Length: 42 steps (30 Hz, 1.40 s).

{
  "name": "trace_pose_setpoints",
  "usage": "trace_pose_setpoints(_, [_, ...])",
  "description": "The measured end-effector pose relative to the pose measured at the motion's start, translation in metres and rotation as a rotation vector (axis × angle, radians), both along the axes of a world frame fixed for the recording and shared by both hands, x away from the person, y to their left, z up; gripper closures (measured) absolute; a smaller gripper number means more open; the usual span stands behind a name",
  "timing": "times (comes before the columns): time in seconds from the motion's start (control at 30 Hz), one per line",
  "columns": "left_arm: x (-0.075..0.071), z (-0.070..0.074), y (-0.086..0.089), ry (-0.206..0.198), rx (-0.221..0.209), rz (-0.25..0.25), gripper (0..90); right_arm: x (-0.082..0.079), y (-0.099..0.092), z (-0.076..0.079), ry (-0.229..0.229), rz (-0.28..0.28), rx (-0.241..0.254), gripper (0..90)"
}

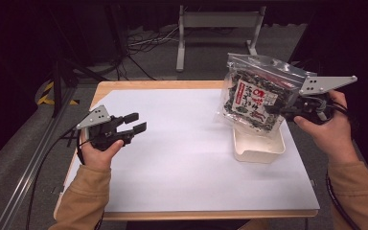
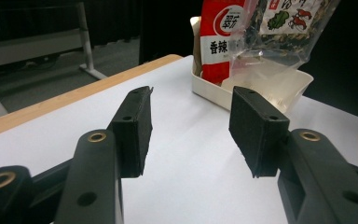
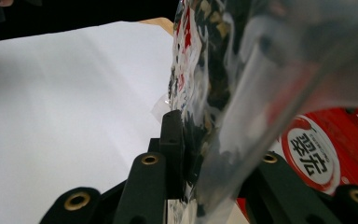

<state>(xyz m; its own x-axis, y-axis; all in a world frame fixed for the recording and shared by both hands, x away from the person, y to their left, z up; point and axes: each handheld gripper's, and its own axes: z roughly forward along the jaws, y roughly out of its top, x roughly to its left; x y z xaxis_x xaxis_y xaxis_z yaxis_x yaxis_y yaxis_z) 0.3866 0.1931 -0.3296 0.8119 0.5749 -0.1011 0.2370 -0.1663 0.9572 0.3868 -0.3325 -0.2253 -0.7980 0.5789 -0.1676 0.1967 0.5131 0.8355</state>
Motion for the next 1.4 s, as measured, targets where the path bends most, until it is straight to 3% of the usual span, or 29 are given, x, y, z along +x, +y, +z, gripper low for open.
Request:
trace_pose_setpoints(0.3, [0.000,-0.003,-0.001,-0.006,0.045,-0.002,47.0,0.001,-0.015,-0.009,0.008,-0.054,-0.016,74.5])
trace_pose_setpoints(0.73, [0.000,-0.005,0.002,-0.005,0.046,0.004,45.8,0.007,-0.021,-0.023,0.044,-0.142,-0.063,74.5])
trace_pose_setpoints(1.4, [0.000,-0.005,0.004,-0.001,0.045,0.005,45.7,0.013,-0.019,-0.047,0.130,-0.212,-0.092,74.6])
